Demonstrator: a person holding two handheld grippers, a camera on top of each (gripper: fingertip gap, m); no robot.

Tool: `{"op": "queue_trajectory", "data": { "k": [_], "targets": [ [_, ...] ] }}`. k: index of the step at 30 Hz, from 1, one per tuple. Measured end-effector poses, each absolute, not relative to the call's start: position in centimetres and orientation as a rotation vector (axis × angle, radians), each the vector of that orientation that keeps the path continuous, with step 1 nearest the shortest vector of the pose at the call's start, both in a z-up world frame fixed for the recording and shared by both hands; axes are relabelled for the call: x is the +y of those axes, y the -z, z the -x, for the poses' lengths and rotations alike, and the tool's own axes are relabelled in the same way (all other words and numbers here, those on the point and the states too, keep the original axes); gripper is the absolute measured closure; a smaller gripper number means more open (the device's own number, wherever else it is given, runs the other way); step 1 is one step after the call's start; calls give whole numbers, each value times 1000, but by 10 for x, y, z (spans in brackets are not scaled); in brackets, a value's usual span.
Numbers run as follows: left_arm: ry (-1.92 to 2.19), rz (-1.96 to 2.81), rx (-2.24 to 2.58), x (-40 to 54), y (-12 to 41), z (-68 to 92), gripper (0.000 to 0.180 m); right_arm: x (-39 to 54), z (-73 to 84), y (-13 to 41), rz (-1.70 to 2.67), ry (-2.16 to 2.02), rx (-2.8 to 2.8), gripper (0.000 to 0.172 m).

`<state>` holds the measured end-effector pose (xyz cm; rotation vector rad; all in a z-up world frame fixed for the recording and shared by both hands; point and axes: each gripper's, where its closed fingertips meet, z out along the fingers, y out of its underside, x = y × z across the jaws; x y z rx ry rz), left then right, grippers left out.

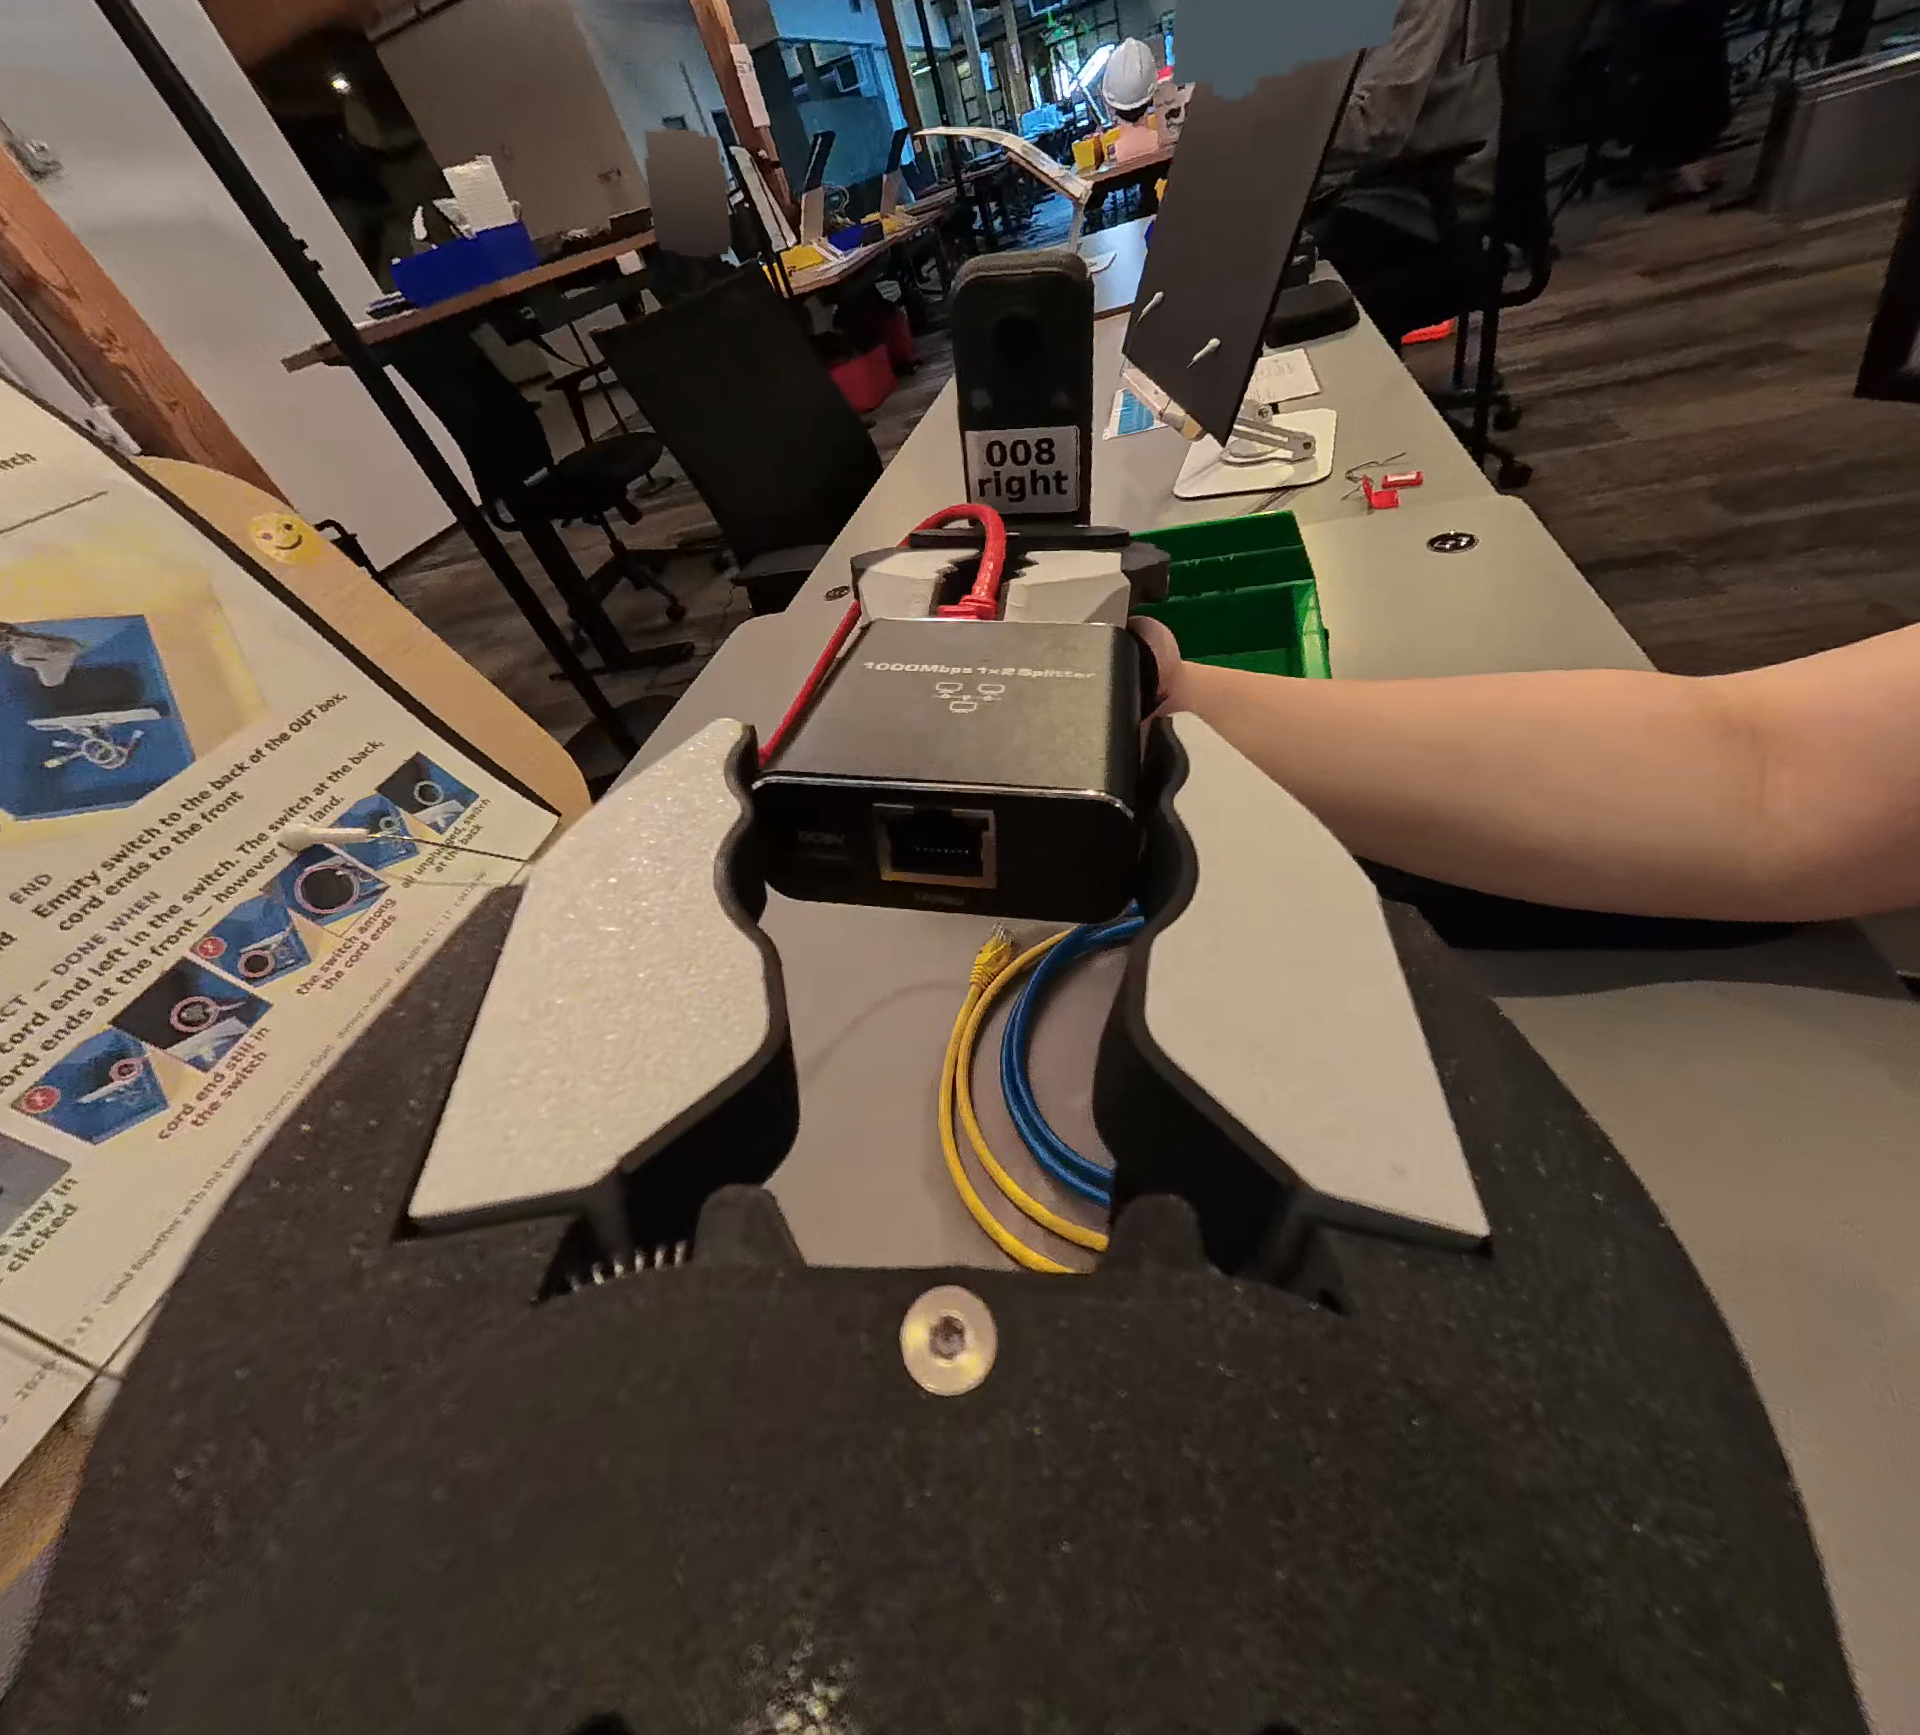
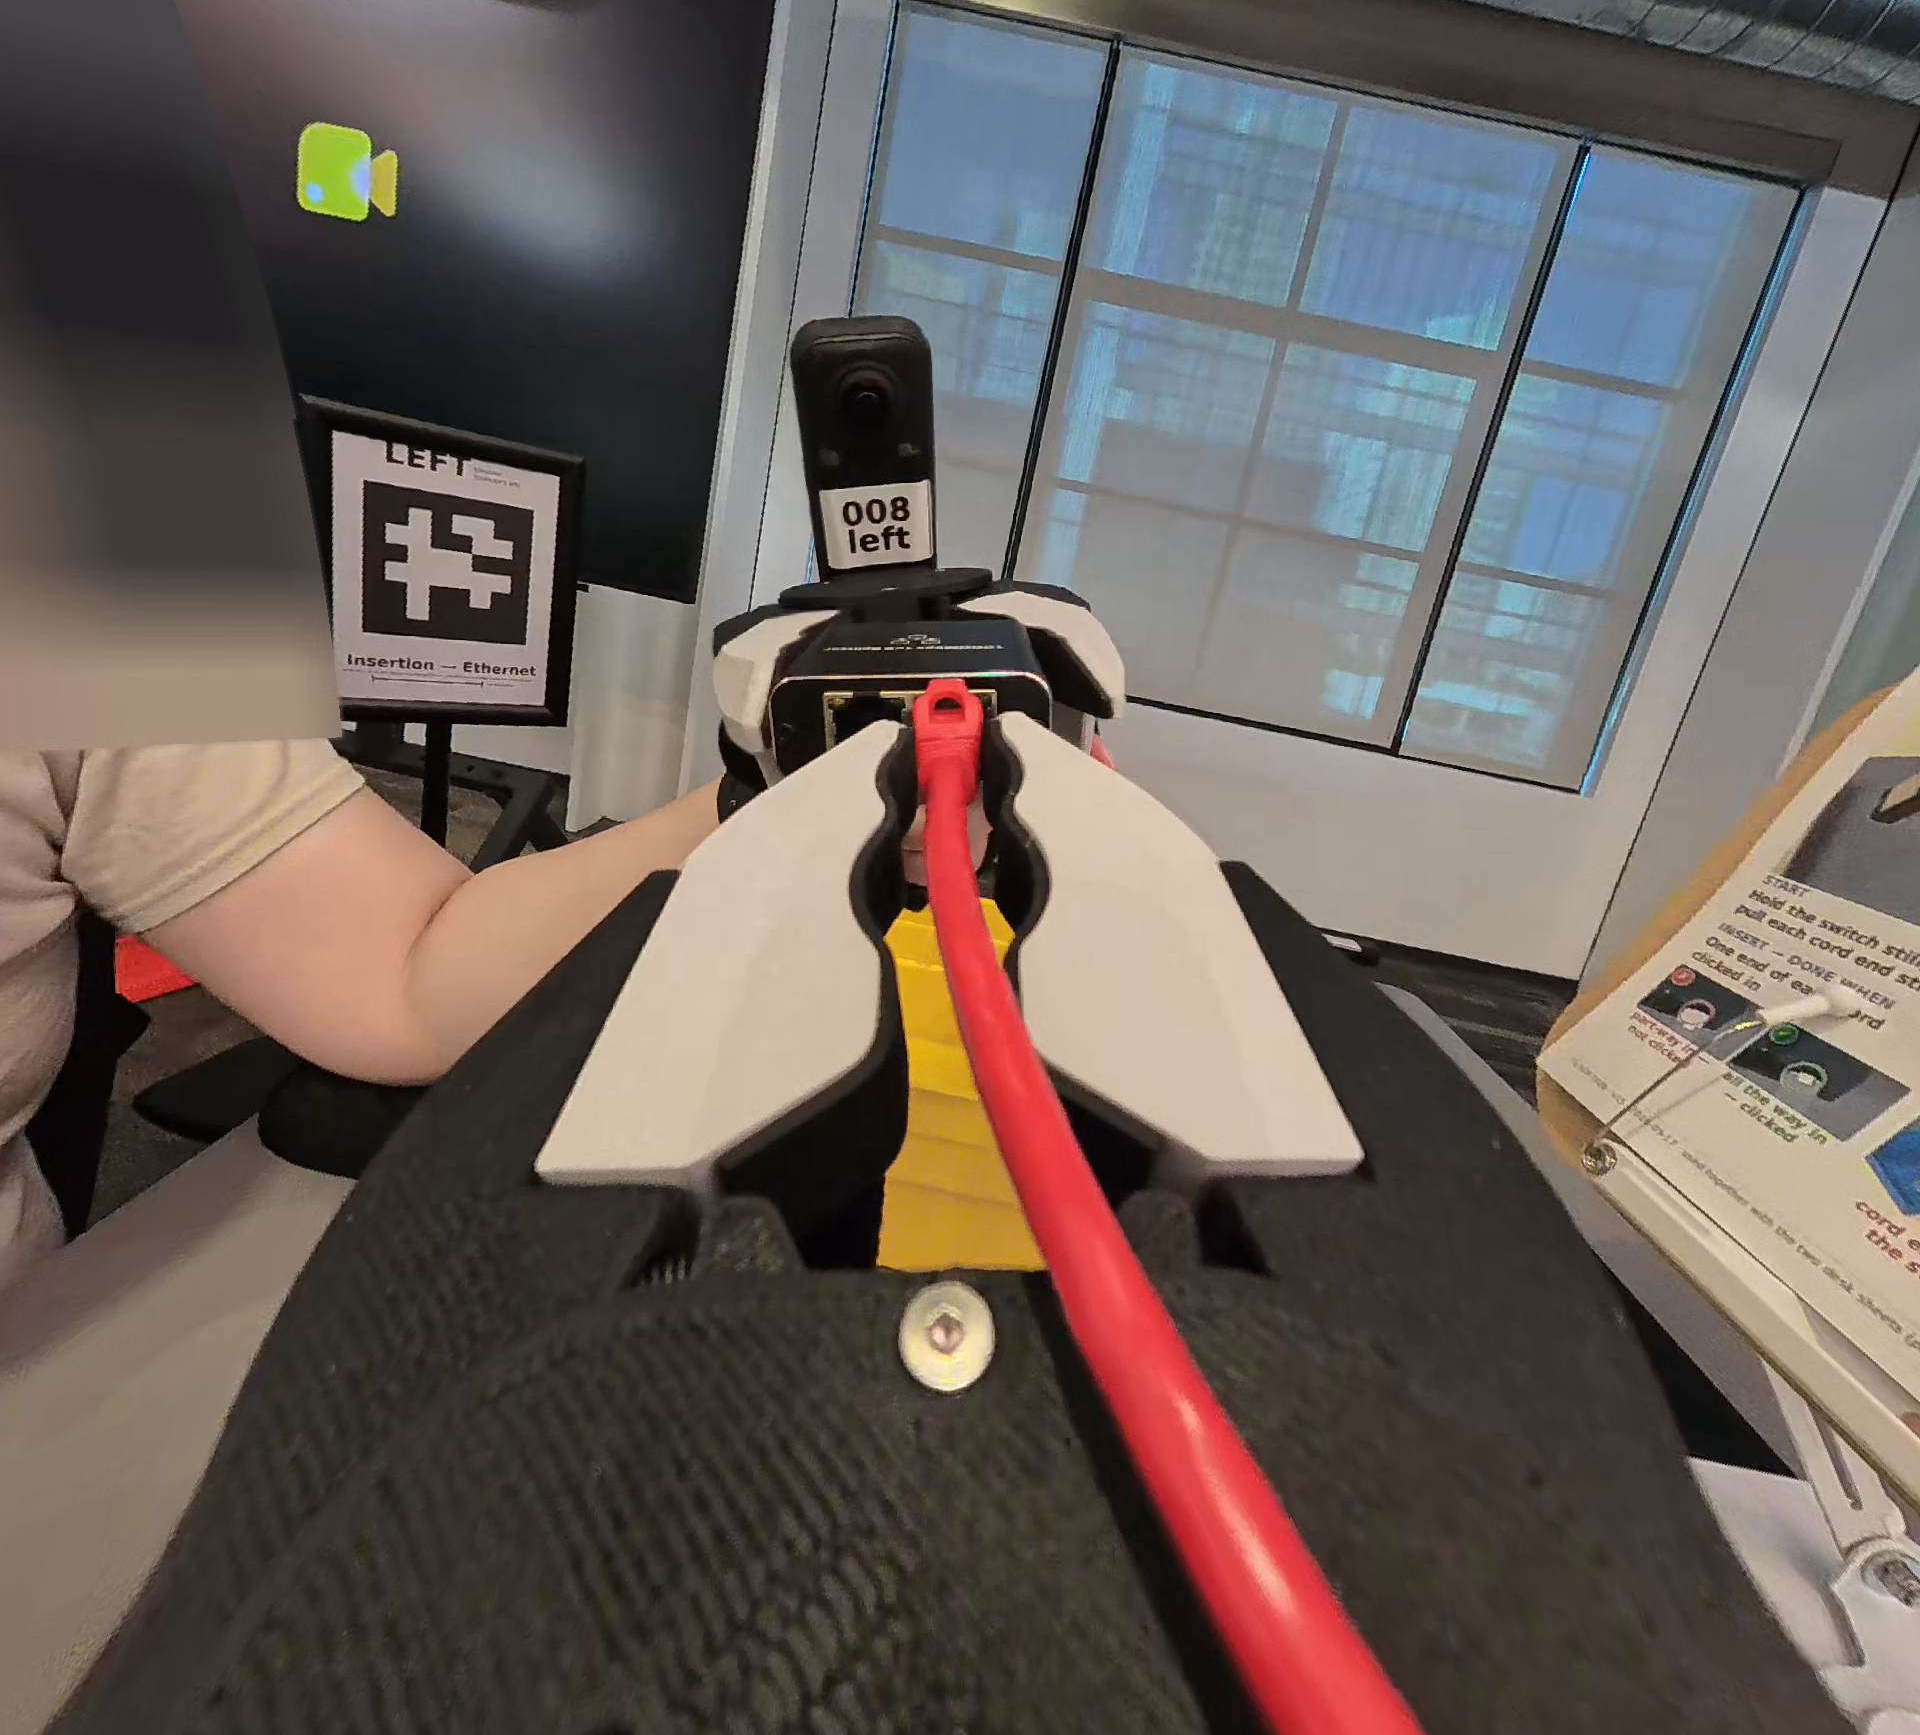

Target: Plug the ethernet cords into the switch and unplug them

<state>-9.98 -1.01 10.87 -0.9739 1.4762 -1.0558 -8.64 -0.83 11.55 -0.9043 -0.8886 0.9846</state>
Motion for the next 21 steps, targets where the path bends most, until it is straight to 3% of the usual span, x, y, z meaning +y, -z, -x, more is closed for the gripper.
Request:
{"op": "queue_trajectory", "data": {
  "k": [14,17,21],
  "targets": [
    [1162,1076,1450,-3,-108,98,112,0,83,-114,903,-1039,-821,159],
    [1047,1176,1503,9,-93,104,100,6,82,-98,979,-1044,-845,159],
    [959,1198,1410,31,-105,132,101,35,78,-57,1219,-991,-840,159]
  ]
}}
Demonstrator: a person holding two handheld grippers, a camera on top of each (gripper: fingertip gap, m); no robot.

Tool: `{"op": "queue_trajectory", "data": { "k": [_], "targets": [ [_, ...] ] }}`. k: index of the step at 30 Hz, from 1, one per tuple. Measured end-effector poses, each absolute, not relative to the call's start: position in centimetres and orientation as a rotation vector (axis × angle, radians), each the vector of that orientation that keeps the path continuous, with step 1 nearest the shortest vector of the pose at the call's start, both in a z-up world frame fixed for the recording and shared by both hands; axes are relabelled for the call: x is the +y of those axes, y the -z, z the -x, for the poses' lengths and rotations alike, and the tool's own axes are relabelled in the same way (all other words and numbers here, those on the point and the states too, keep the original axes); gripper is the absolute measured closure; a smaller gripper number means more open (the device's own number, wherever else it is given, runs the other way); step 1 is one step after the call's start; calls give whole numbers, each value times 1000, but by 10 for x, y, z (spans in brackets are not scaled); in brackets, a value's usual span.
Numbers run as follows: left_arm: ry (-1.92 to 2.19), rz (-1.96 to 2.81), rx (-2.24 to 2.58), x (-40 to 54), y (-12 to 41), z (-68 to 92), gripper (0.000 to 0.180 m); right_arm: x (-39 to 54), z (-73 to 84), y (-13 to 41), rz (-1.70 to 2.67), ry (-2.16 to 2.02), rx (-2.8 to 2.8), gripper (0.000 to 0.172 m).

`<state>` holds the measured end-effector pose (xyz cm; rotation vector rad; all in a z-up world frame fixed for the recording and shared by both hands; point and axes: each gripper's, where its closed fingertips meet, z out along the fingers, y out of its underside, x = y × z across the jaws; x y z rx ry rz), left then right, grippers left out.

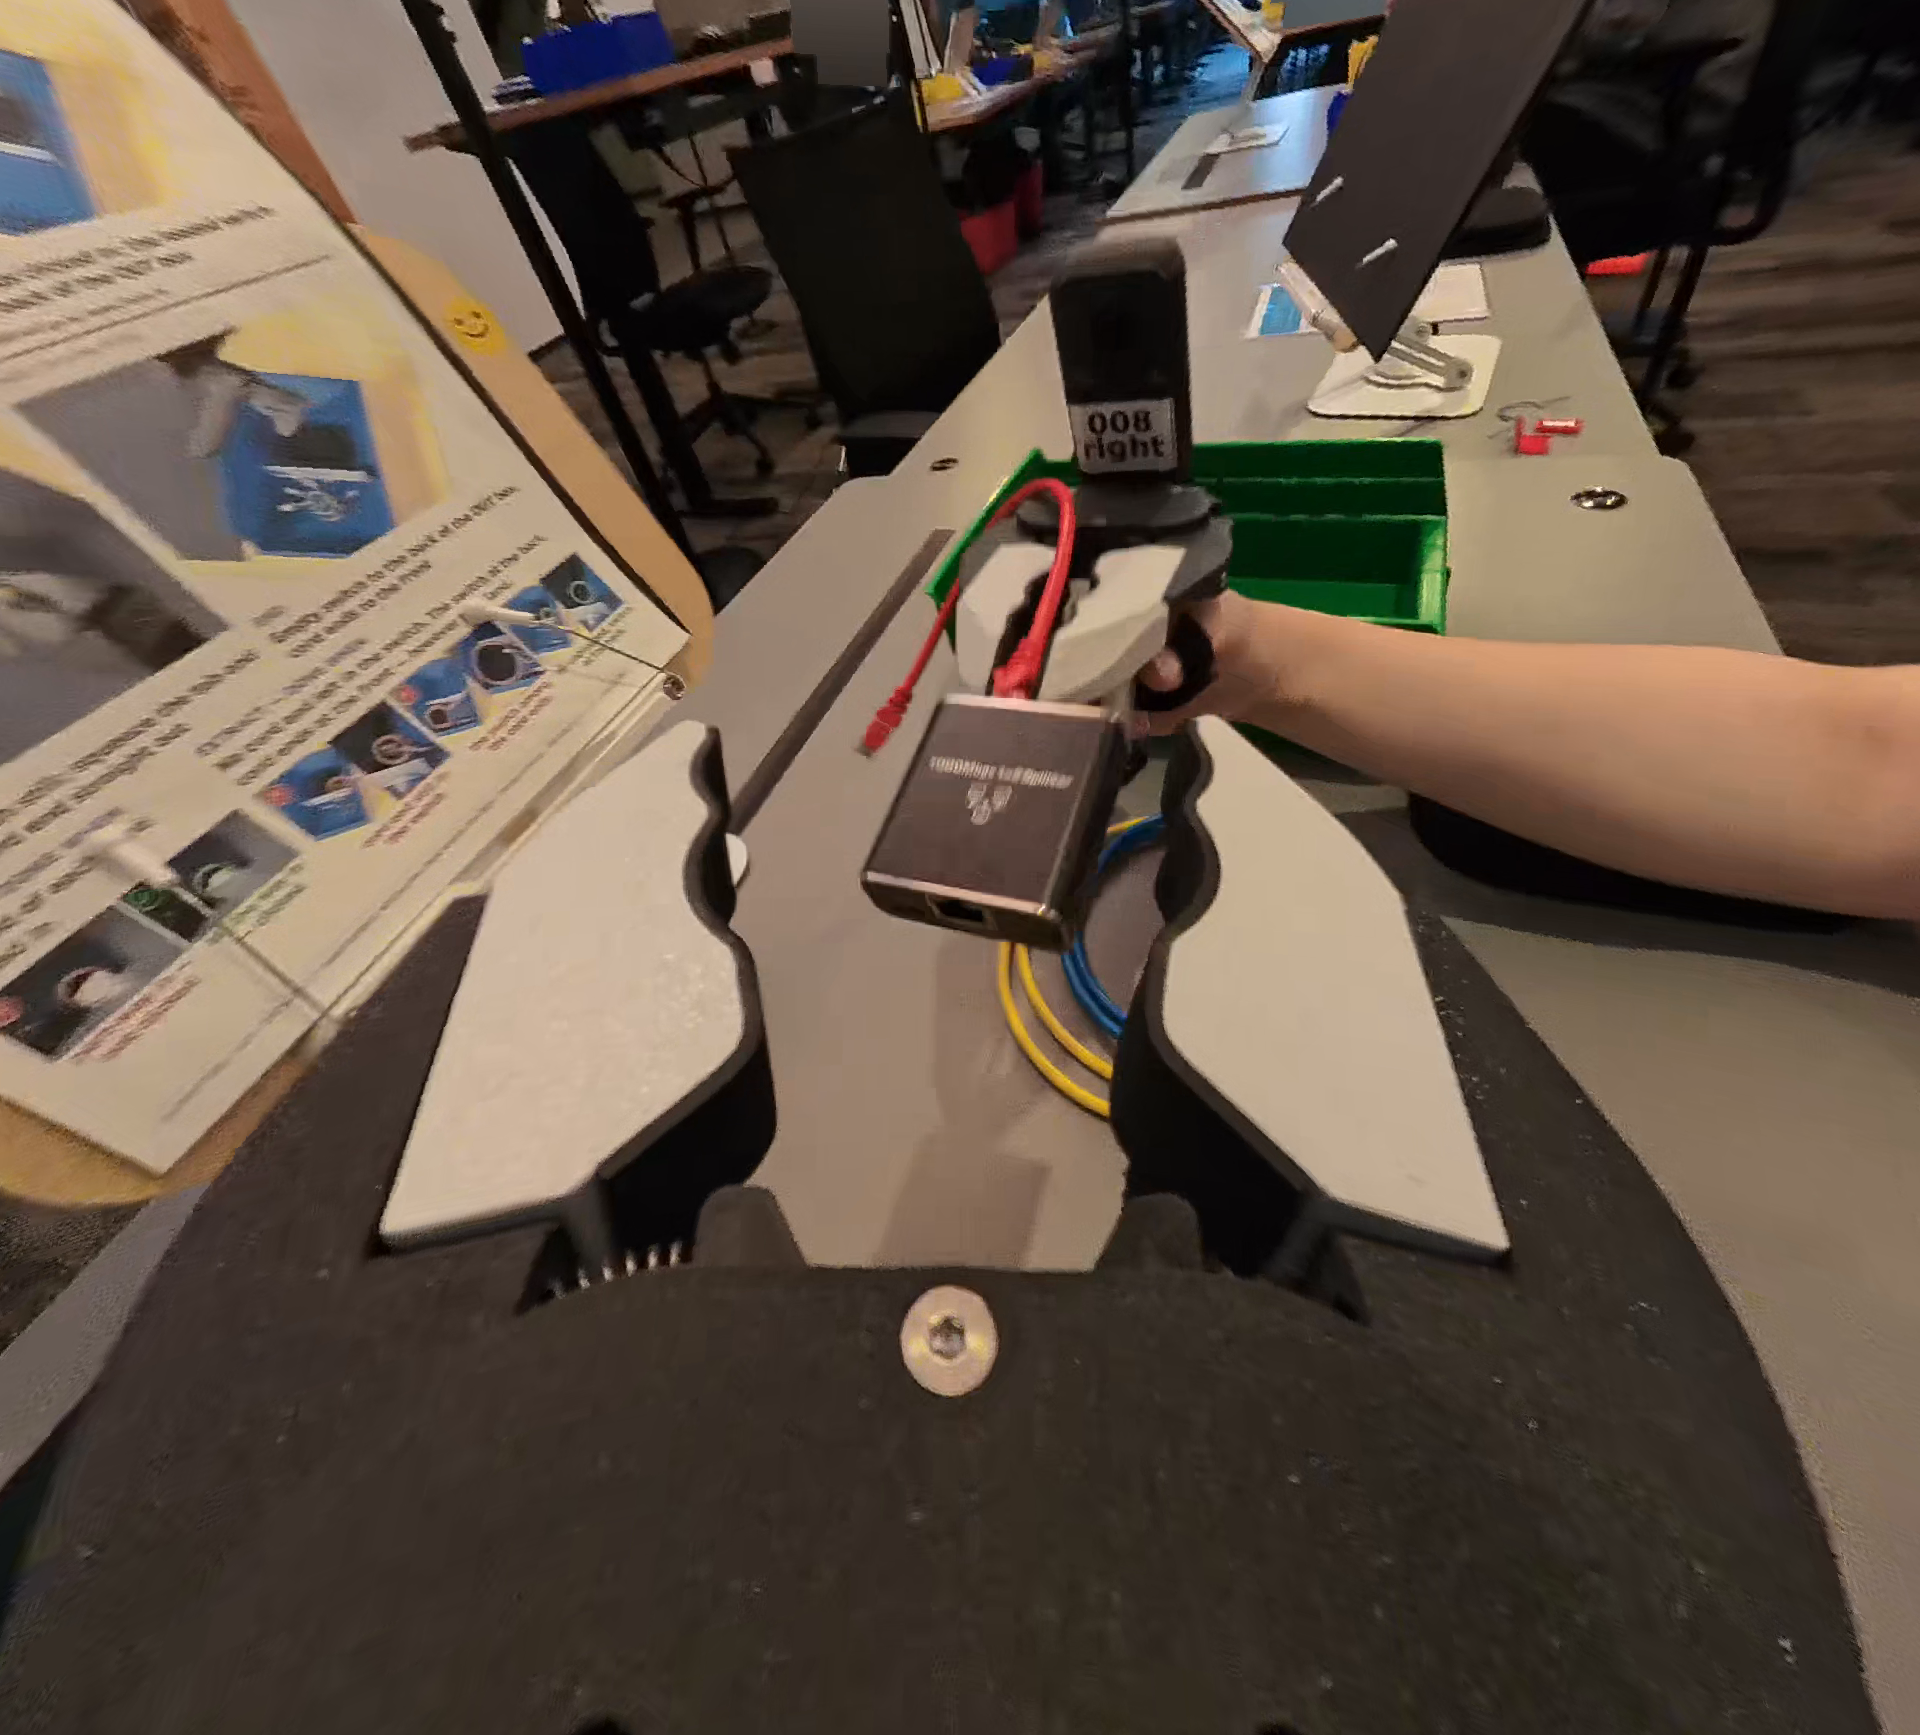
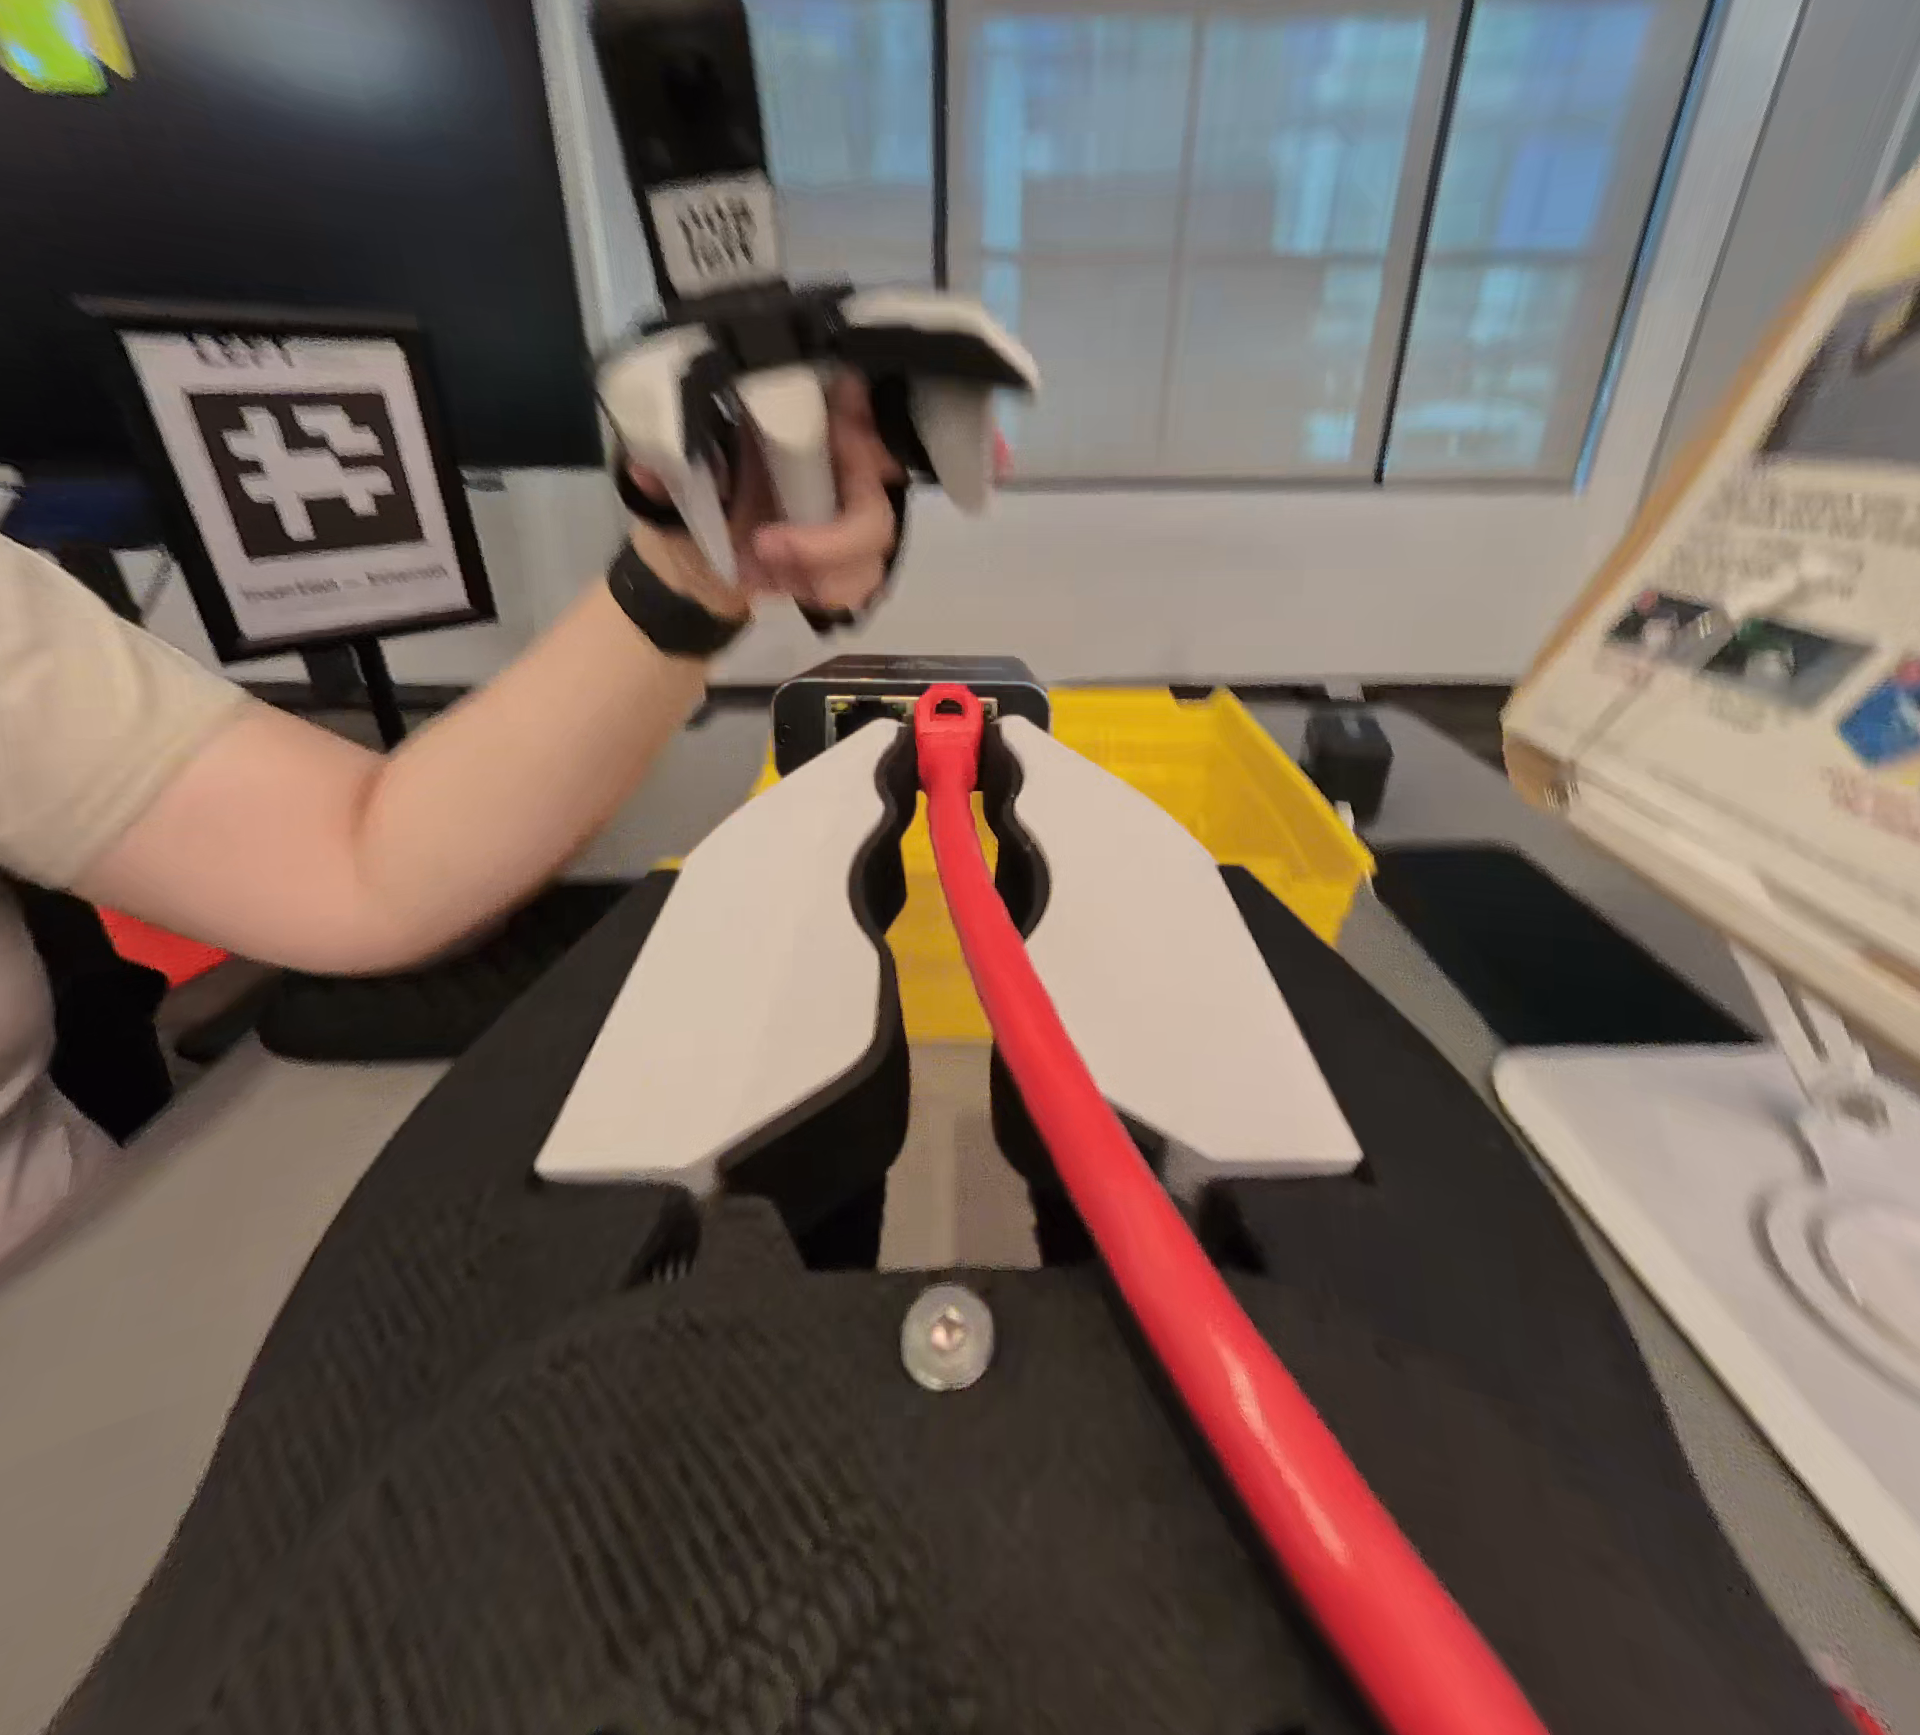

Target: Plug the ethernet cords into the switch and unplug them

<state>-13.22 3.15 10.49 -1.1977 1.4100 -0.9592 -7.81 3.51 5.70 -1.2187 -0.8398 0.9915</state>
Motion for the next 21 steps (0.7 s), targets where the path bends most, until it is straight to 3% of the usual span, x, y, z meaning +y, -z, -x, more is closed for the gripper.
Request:
{"op": "queue_trajectory", "data": {
  "k": [3,7,14,21],
  "targets": [
    [971,1186,1409,29,-111,150,108,51,80,-17,1393,-960,-877,159],
    [759,1239,1500,39,-87,151,104,58,86,10,1485,-945,-913,159],
    [655,1346,1739,42,-23,122,101,46,89,-3,1410,-925,-962,159],
    [537,1452,1835,54,15,115,112,75,80,68,1792,-757,-1004,159]
  ]
}}
